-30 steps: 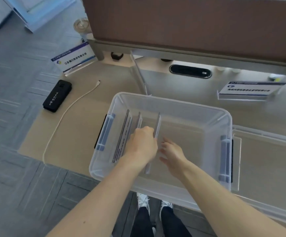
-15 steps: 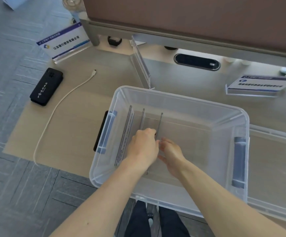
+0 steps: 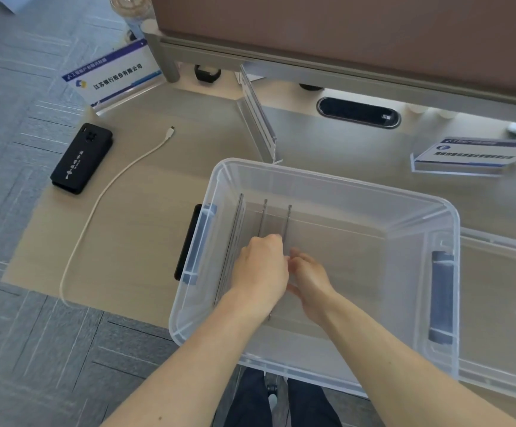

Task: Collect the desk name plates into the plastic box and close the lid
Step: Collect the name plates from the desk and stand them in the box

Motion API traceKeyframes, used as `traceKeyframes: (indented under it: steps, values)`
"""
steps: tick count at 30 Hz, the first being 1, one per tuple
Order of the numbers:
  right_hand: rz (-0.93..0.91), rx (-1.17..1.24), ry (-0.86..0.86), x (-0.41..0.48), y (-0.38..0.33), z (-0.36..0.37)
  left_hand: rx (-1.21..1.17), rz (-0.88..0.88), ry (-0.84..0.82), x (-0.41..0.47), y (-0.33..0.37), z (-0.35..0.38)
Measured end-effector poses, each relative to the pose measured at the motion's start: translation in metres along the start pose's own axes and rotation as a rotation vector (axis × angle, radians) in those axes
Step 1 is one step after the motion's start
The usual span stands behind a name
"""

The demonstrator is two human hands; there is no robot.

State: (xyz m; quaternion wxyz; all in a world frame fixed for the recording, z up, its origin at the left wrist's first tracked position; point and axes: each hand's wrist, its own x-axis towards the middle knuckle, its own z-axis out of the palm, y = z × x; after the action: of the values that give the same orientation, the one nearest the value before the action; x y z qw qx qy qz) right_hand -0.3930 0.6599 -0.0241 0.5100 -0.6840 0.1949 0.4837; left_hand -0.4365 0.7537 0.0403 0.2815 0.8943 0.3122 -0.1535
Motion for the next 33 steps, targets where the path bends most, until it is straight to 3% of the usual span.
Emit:
traceKeyframes:
  steps: [8,15,19,23,28,33]
  values:
    - [-0.024,-0.028,0.005,-0.012,-0.007,0.002,0.007,0.002,-0.006,-0.002,0.003,-0.013]
    - [-0.22,0.048,0.074,-0.089,-0.088,-0.043,-0.23,0.136,0.096,-0.005,0.058,-0.108]
    - [-0.333,0.179,0.0,-0.145,-0.144,-0.109,-0.501,0.261,0.139,0.008,0.135,-0.175]
    - [-0.452,0.214,0.082,-0.179,-0.183,-0.194,-0.665,0.318,0.078,0.016,0.201,-0.203]
    - [-0.47,0.215,0.259,-0.176,-0.195,-0.304,-0.632,0.289,-0.028,0.033,0.254,-0.189]
    - [-0.392,0.208,0.333,-0.149,-0.197,-0.387,-0.646,0.142,-0.092,0.061,0.296,-0.15]
